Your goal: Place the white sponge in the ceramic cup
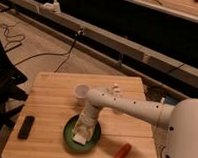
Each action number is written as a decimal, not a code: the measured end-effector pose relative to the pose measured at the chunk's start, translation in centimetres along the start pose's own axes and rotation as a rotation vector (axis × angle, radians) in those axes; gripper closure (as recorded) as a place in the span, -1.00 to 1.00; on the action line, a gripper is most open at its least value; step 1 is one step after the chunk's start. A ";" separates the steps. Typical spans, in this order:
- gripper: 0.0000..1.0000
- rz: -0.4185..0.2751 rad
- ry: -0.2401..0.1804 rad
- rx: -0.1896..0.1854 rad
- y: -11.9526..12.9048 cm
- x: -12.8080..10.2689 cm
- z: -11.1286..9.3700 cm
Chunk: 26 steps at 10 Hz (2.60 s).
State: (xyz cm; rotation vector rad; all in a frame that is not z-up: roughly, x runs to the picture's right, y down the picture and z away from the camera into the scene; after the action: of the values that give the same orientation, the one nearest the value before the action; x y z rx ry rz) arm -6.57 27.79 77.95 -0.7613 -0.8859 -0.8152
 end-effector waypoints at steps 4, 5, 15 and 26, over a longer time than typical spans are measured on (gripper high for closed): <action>1.00 0.001 0.091 0.155 -1.3 -0.5 -6.2; 1.00 0.011 0.123 0.217 -1.2 -0.8 -8.7; 1.00 0.156 0.166 0.608 0.3 0.6 -20.7; 1.00 0.081 0.139 0.528 -13.6 4.3 -21.7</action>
State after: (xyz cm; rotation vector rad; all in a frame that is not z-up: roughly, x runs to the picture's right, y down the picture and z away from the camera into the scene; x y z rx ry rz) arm -8.73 2.02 75.50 -0.2716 -0.8867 -0.5193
